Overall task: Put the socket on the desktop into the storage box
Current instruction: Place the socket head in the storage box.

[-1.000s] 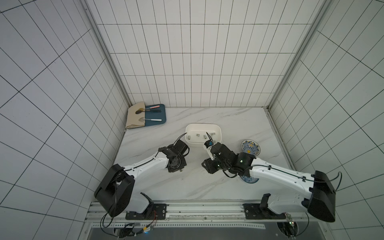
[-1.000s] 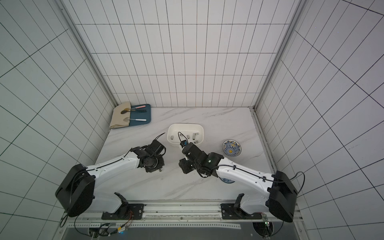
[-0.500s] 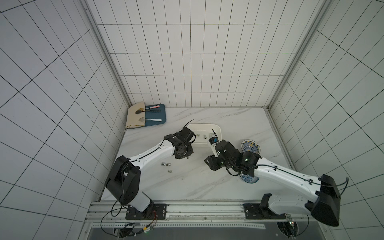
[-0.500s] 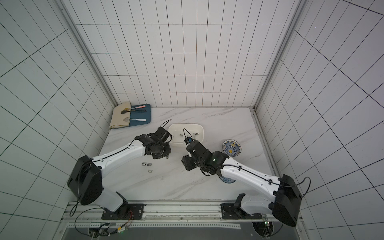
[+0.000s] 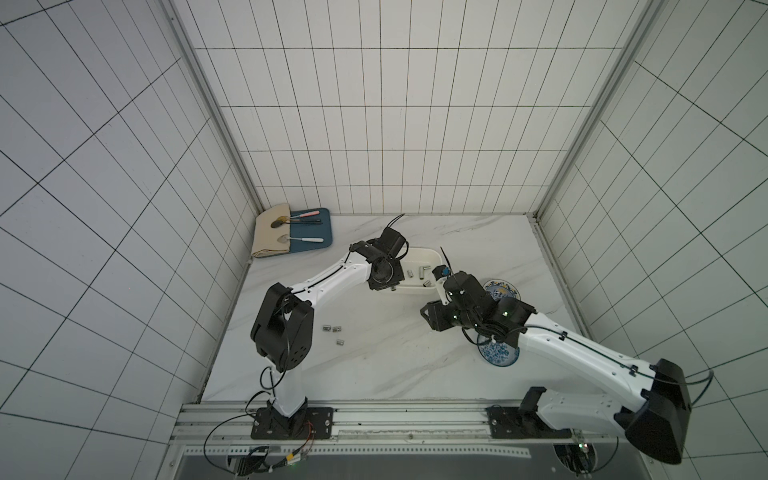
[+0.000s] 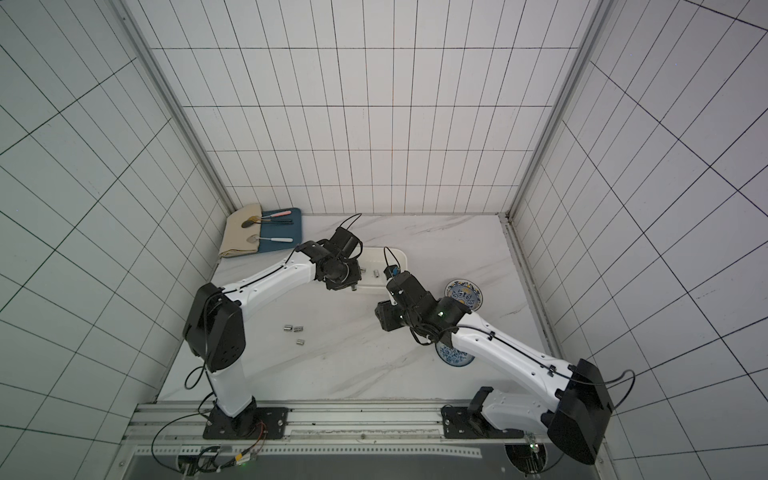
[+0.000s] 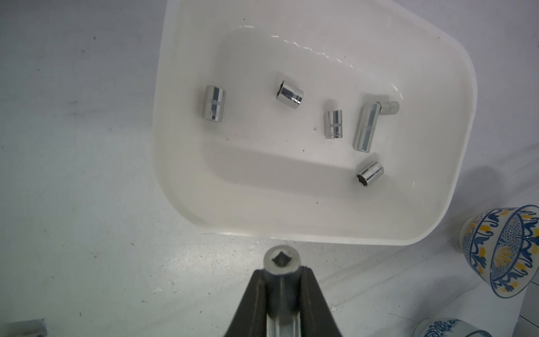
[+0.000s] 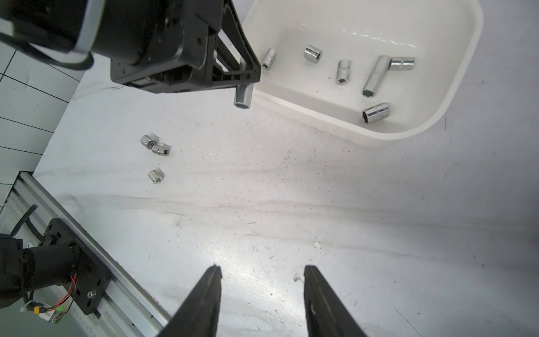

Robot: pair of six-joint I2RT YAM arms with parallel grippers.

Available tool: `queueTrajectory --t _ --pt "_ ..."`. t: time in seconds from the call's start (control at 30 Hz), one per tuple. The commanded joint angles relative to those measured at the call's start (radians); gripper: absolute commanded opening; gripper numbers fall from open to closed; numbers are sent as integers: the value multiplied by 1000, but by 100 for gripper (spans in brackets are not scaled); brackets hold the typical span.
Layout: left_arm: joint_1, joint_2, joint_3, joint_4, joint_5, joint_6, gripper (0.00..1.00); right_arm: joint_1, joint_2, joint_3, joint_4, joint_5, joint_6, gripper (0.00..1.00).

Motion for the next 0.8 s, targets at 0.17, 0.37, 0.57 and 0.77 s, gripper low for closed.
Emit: queueTrajectory --t 0.17,0.37,0.57,0.77 --pt "34 146 181 -37 29 46 11 -50 -34 -25 -35 2 -5 49" --pt "56 242 282 -42 58 59 11 -61 -28 -32 -36 -10 -4 49" --pt "75 321 329 -10 119 67 12 -68 -27 -31 -35 -17 -8 49" --pt "79 383 365 4 132 80 12 -75 -18 -35 -34 -21 -12 49"
